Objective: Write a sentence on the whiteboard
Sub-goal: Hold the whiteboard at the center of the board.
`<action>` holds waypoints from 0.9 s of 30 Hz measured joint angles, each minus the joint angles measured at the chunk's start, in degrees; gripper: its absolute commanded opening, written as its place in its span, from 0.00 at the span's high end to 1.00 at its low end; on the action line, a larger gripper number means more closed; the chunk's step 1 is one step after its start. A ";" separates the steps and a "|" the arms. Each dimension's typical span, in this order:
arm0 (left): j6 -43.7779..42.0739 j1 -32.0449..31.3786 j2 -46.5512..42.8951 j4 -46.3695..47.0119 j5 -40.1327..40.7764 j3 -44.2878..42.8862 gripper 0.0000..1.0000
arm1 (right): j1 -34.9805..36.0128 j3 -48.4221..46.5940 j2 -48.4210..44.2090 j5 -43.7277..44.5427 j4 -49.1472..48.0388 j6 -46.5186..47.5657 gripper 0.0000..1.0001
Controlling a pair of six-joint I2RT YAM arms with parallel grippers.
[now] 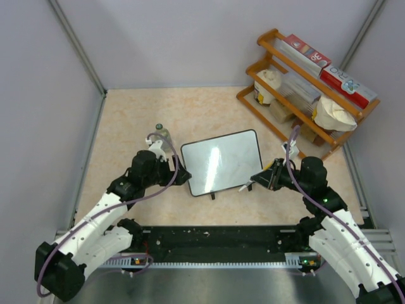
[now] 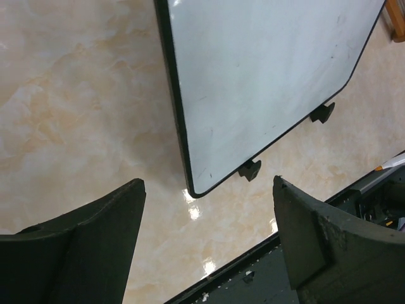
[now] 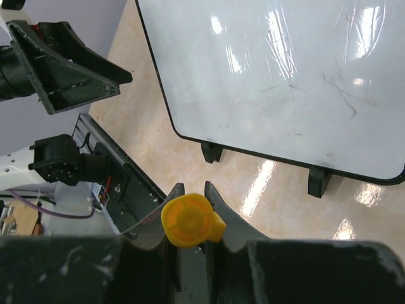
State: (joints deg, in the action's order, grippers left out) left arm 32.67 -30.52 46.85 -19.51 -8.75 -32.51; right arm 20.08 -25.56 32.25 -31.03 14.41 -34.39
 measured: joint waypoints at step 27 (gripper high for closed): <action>-3.19 22.53 10.91 36.20 -31.10 8.66 0.21 | 0.00 -0.07 1.99 -2.01 -5.86 2.23 1.00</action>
State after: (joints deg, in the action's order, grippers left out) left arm 29.47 -7.99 57.76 16.69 -39.86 -23.86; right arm 20.08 -25.63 34.24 -33.04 8.56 -32.16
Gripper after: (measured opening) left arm 0.806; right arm 0.136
